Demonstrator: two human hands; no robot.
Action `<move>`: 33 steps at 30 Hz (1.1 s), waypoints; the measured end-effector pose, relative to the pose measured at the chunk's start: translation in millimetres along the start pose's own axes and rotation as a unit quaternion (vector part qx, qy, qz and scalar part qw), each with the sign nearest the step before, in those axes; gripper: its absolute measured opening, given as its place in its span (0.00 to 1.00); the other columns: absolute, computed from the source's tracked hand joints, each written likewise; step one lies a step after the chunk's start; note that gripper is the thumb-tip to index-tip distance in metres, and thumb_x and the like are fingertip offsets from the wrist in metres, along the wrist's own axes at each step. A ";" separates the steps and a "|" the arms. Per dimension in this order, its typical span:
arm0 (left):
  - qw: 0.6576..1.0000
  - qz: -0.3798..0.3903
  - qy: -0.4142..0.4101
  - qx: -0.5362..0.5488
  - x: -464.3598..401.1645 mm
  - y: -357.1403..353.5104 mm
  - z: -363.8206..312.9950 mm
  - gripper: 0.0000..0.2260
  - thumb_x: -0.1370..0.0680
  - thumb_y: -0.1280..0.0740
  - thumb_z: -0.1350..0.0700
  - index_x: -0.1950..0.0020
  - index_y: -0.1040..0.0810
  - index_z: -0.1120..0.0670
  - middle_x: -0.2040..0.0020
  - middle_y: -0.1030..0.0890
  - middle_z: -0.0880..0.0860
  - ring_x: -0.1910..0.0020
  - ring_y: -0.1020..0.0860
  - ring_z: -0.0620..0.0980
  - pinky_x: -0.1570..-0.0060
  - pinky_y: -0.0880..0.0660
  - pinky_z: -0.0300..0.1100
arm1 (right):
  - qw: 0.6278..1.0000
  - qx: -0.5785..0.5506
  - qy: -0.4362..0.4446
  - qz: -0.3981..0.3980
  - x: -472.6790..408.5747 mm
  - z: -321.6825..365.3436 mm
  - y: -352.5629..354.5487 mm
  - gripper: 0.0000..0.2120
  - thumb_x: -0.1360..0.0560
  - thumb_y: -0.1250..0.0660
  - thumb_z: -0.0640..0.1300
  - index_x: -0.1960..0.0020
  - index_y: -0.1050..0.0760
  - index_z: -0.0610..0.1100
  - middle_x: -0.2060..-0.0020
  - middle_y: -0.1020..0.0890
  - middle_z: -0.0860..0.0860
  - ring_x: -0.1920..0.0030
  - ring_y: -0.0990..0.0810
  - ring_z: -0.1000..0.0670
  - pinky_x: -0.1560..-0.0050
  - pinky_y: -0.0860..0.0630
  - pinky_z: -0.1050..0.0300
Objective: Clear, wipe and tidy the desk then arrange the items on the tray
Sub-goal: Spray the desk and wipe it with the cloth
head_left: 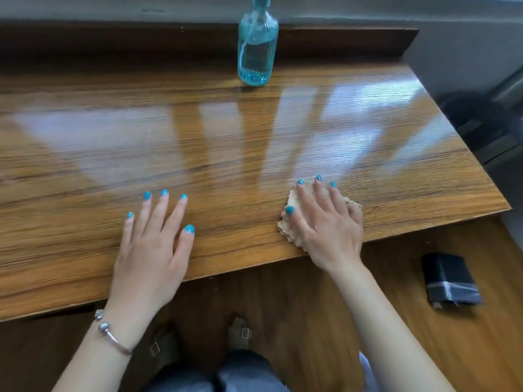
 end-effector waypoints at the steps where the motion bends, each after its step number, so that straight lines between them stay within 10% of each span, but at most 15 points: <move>1: 1.000 -0.001 0.010 -0.002 2.0 3.6 13.0 0.25 0.19 0.56 0.39 0.22 0.52 0.42 0.21 0.54 0.45 0.23 0.63 0.44 0.26 0.63 0.47 | 1.000 0.018 0.011 0.004 0.7 0.5 -0.3 0.31 0.24 0.68 0.69 0.22 0.57 0.63 0.21 0.52 0.56 0.21 0.55 0.50 0.26 0.55 0.43; 7: 0.998 0.007 0.028 -0.055 21.2 25.3 93.3 0.29 0.23 0.60 0.34 0.22 0.53 0.40 0.22 0.56 0.45 0.24 0.64 0.44 0.26 0.63 0.48 | 0.996 0.034 -0.072 0.026 5.6 40.4 -3.9 0.28 0.21 0.67 0.65 0.22 0.59 0.61 0.20 0.56 0.53 0.21 0.58 0.46 0.26 0.58 0.36; 10: 0.997 0.009 0.026 -0.078 24.4 37.5 135.7 0.30 0.23 0.59 0.33 0.22 0.50 0.41 0.21 0.53 0.46 0.23 0.61 0.45 0.26 0.63 0.48 | 0.999 -0.013 0.031 -0.015 24.9 164.3 -22.5 0.27 0.20 0.61 0.61 0.22 0.50 0.60 0.21 0.47 0.54 0.22 0.51 0.45 0.27 0.58 0.36; 13: 0.997 0.022 0.009 -0.075 23.3 52.4 172.3 0.30 0.23 0.60 0.33 0.22 0.50 0.40 0.22 0.53 0.46 0.24 0.63 0.43 0.29 0.70 0.41 | 0.994 -0.023 0.105 0.016 39.9 191.2 -37.4 0.24 0.19 0.64 0.64 0.24 0.61 0.67 0.23 0.62 0.62 0.22 0.66 0.51 0.28 0.72 0.44; 19: 0.996 0.029 -0.022 -0.081 35.6 77.9 246.8 0.30 0.23 0.62 0.33 0.23 0.59 0.40 0.22 0.59 0.46 0.24 0.64 0.47 0.25 0.63 0.49 | 0.951 -0.029 -0.306 -0.026 42.8 123.1 -4.8 0.26 0.17 0.55 0.58 0.21 0.54 0.57 0.20 0.50 0.52 0.22 0.52 0.44 0.26 0.54 0.38; 23: 0.996 0.030 -0.021 -0.079 48.7 90.0 280.5 0.28 0.21 0.60 0.34 0.22 0.58 0.42 0.22 0.58 0.47 0.23 0.62 0.49 0.25 0.62 0.53 | 0.998 0.003 -0.069 -0.012 61.8 318.7 -41.6 0.28 0.21 0.58 0.64 0.22 0.48 0.60 0.21 0.46 0.51 0.22 0.48 0.43 0.27 0.54 0.35; 26: 0.991 0.045 -0.060 -0.111 60.1 95.2 294.8 0.29 0.23 0.64 0.34 0.23 0.58 0.41 0.22 0.58 0.45 0.23 0.64 0.48 0.26 0.65 0.54 | 0.997 0.005 0.076 0.034 85.7 338.9 -46.8 0.26 0.22 0.62 0.66 0.24 0.55 0.67 0.21 0.51 0.58 0.21 0.56 0.48 0.26 0.62 0.40; 31: 0.992 0.050 -0.047 -0.103 73.9 108.9 323.9 0.30 0.23 0.62 0.35 0.22 0.53 0.44 0.21 0.52 0.47 0.22 0.59 0.49 0.25 0.59 0.55 | 0.962 -0.018 -0.272 -0.012 70.6 241.2 -11.7 0.26 0.17 0.53 0.56 0.20 0.51 0.52 0.21 0.47 0.49 0.22 0.50 0.45 0.25 0.52 0.41; 33: 0.993 0.052 -0.045 -0.094 82.0 111.2 331.1 0.29 0.22 0.62 0.36 0.22 0.54 0.44 0.21 0.52 0.46 0.23 0.60 0.48 0.25 0.59 0.54 | 0.977 -0.028 -0.208 -0.028 68.2 315.7 -25.4 0.26 0.18 0.53 0.59 0.21 0.48 0.56 0.21 0.45 0.50 0.22 0.50 0.43 0.26 0.55 0.38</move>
Point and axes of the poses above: each hand's wrist, its own x-axis away from the middle knuckle, its own y-axis out of the back of the hand, z = x × y, the point moved 5 cm from there along -x, towards the middle knuckle
